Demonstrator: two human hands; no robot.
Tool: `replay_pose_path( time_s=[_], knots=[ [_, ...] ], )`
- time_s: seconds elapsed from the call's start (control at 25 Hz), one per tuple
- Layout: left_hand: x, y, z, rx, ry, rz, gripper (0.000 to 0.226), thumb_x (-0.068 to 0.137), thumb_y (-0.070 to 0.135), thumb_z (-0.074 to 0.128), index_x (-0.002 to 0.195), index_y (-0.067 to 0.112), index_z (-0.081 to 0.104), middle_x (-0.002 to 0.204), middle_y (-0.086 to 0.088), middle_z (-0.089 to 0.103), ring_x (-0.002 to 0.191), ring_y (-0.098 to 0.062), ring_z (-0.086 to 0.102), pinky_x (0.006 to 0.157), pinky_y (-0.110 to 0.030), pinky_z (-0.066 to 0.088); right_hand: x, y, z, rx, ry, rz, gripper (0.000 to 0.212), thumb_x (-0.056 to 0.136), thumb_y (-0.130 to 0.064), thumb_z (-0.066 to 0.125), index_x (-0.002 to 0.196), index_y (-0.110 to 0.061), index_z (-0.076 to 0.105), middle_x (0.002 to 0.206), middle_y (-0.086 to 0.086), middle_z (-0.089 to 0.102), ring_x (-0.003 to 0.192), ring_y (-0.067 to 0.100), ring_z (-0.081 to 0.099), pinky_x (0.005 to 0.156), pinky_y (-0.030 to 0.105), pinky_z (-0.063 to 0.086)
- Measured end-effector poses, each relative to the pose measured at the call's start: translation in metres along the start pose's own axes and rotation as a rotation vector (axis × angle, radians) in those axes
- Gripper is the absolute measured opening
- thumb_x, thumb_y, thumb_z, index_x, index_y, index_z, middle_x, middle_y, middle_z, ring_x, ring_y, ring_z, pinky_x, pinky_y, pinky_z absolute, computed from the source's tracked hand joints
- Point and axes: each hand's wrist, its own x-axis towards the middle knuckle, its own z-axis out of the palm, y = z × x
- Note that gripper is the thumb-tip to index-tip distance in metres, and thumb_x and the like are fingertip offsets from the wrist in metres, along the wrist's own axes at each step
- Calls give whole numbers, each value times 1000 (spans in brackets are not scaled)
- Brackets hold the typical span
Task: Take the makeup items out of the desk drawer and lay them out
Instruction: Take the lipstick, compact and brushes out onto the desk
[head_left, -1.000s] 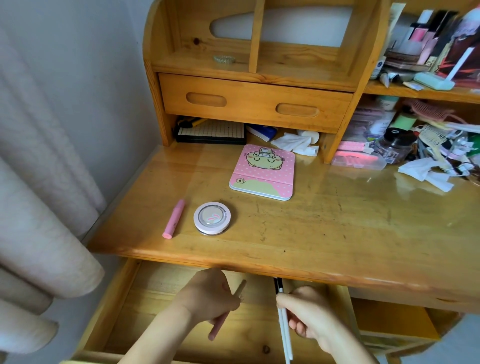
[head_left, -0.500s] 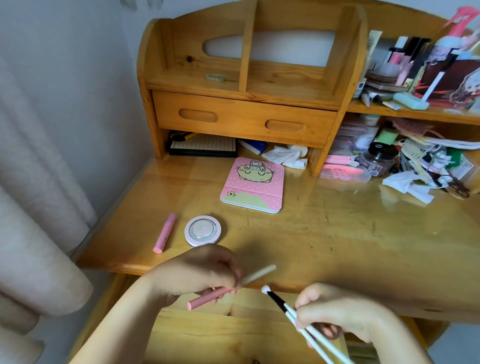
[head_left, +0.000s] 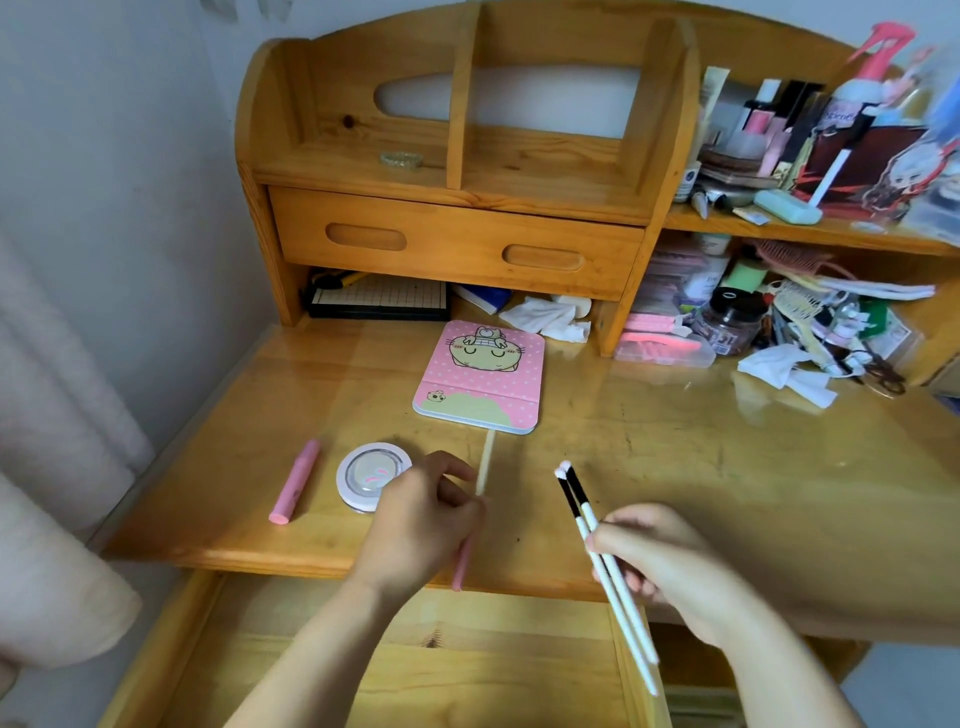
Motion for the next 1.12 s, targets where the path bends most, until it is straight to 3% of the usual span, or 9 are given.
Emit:
replay_pose_path(
  time_s=[0.12, 0.2, 0.44, 0.88, 1.12],
  knots=[
    [7, -7, 18, 84, 102, -26, 16, 76, 10, 66, 89, 16, 59, 61, -3, 68, 56, -18, 60, 57, -29, 50, 23, -23, 34, -15, 168, 32, 12, 70, -17, 58, 62, -7, 58, 51, 1, 52, 43, 14, 44, 46, 23, 33],
    [10, -9, 27, 149, 118, -15, 18, 75, 9, 64, 90, 16, 59, 65, -1, 67, 56, -16, 59, 56, -28, 47, 34, -23, 43, -33, 288, 31, 19, 68, -20, 59, 52, -15, 50, 45, -3, 46, 44, 16, 46, 48, 23, 34],
    [23, -8, 34, 290, 135, 10, 14, 76, 12, 55, 89, 16, 53, 76, -6, 65, 69, -29, 60, 60, -39, 52, 56, -32, 51, -259, 460, -64, 35, 73, -20, 58, 45, -15, 36, 42, -4, 38, 41, 16, 36, 42, 24, 26],
    [27, -1, 37, 387, 94, -6, 14, 74, 9, 50, 88, 9, 53, 88, -8, 55, 76, -34, 58, 64, -38, 51, 74, -20, 54, -420, 538, -127, 16, 79, -20, 59, 66, -12, 53, 59, 3, 59, 55, 20, 58, 44, 25, 36],
    [28, -3, 36, 367, 95, 4, 15, 75, 12, 53, 89, 8, 54, 89, -9, 56, 78, -34, 57, 69, -40, 51, 72, -18, 55, -418, 603, -165, 23, 79, -29, 69, 84, -12, 53, 79, 5, 63, 65, 22, 53, 58, 28, 42]
  ],
)
